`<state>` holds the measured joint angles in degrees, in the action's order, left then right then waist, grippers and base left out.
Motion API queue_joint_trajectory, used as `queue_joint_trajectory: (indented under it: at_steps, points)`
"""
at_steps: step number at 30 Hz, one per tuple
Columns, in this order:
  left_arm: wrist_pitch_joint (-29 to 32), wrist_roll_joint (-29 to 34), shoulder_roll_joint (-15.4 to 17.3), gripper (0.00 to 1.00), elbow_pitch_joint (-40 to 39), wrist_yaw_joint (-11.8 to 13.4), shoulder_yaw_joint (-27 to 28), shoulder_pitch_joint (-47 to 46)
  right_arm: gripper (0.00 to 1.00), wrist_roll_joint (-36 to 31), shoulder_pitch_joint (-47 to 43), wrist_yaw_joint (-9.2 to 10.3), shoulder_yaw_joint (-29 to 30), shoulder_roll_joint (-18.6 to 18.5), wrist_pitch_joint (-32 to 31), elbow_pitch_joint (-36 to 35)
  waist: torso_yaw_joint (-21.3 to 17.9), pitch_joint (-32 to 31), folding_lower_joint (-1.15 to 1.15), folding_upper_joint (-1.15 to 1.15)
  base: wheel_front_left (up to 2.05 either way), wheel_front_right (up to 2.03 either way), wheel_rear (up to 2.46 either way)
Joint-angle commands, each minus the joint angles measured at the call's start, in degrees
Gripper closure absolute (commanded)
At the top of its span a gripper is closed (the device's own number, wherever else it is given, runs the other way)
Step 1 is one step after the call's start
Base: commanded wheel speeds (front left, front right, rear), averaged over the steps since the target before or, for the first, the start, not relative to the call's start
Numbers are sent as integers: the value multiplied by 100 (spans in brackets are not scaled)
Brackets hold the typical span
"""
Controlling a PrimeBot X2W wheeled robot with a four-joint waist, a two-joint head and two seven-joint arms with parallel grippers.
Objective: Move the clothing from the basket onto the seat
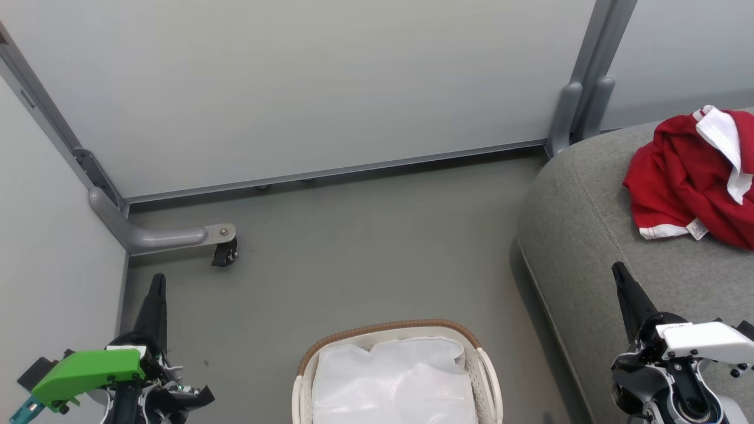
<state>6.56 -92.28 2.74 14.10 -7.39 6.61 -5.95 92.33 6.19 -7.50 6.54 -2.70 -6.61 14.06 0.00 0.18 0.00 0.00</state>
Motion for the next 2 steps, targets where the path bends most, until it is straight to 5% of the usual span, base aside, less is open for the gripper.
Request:
queue_joint_trajectory:
  at_steps: [1,2]
  points:
    - [23,-15,26,100,-13,-27,12,-62,100,18,0,2,10,-34,-6,-16,0,0,0,0,0,0,0]
    - [23,-15,26,100,-13,-27,12,-62,100,18,0,2,10,-34,-6,-16,0,0,0,0,0,0,0]
